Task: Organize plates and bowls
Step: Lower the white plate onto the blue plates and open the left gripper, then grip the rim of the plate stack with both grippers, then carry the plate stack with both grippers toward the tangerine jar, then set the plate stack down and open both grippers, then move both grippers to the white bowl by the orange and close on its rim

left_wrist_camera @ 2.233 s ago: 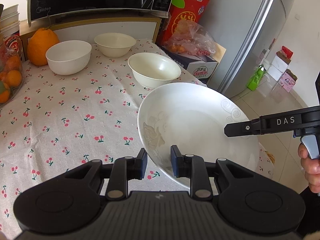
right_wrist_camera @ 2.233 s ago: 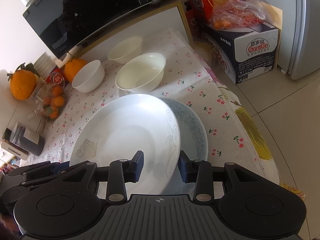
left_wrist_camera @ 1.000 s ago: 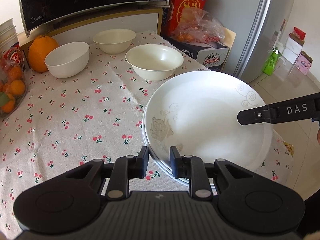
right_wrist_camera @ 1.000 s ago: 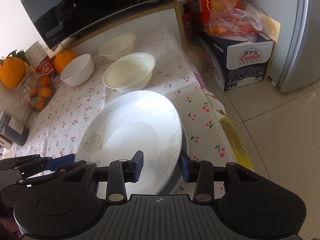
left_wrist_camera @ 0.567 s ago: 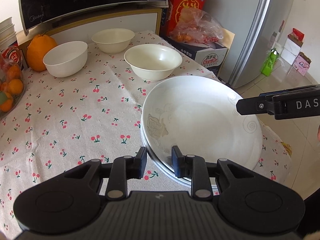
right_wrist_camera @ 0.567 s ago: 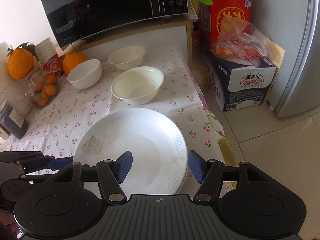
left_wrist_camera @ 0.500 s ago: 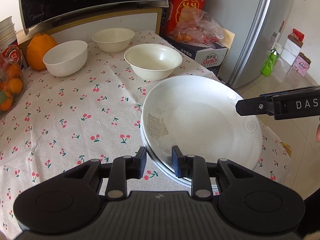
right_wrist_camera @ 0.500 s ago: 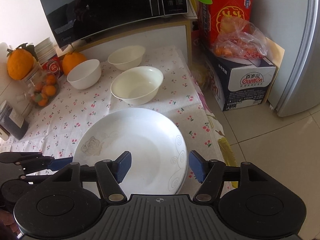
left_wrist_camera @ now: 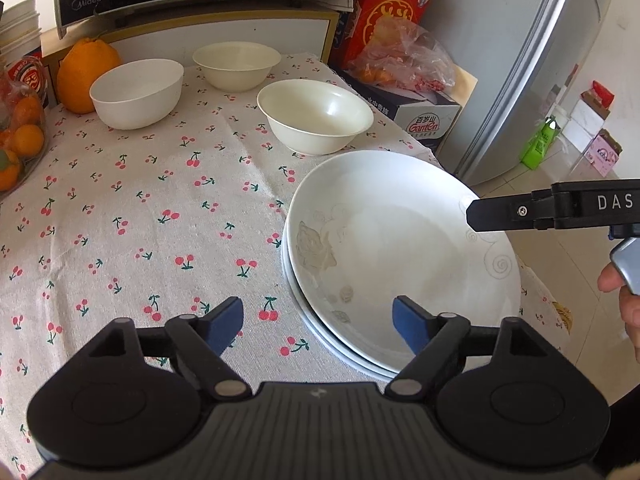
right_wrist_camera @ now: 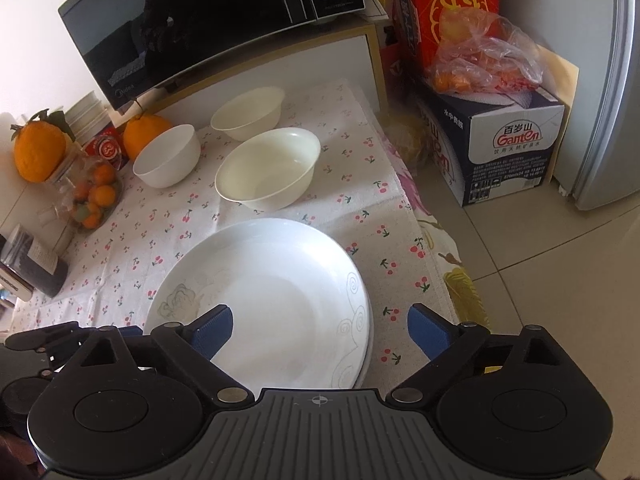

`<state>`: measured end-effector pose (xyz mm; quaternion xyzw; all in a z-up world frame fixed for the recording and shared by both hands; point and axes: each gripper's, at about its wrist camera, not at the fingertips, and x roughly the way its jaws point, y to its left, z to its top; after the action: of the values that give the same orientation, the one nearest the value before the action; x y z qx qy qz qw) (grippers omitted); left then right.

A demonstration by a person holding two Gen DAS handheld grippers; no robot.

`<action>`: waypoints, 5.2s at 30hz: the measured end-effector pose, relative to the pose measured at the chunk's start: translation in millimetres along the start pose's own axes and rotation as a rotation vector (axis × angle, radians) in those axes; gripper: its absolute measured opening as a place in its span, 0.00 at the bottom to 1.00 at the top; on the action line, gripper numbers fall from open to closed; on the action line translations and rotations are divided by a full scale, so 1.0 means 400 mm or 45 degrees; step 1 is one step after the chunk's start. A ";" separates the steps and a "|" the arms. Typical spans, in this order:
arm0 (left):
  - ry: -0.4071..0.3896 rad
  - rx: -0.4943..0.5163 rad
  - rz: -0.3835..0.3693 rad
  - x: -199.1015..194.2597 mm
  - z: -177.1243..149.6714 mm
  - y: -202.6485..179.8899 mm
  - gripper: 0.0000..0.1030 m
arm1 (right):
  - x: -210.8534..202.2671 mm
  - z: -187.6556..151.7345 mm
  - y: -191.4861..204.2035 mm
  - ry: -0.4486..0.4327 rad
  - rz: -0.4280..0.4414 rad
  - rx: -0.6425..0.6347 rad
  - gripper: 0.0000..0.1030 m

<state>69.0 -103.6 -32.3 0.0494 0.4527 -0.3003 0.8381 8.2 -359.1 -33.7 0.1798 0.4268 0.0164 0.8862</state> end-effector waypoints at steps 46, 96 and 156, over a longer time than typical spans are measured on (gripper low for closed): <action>-0.066 -0.549 -0.120 -0.002 -0.045 0.108 0.36 | 0.122 -0.013 -0.091 0.009 0.294 0.374 0.34; -0.127 -0.749 0.107 -0.158 -0.135 0.395 0.37 | 0.250 -0.032 0.301 0.195 0.395 0.174 0.39; -0.287 -0.735 0.087 0.083 0.312 0.510 0.77 | 0.469 0.381 0.312 -0.025 0.515 0.355 0.98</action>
<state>285.5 2.8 -24.0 -0.2090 0.4215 -0.1348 0.8721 259.3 -254.4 -45.9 0.3824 0.3715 0.1327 0.8356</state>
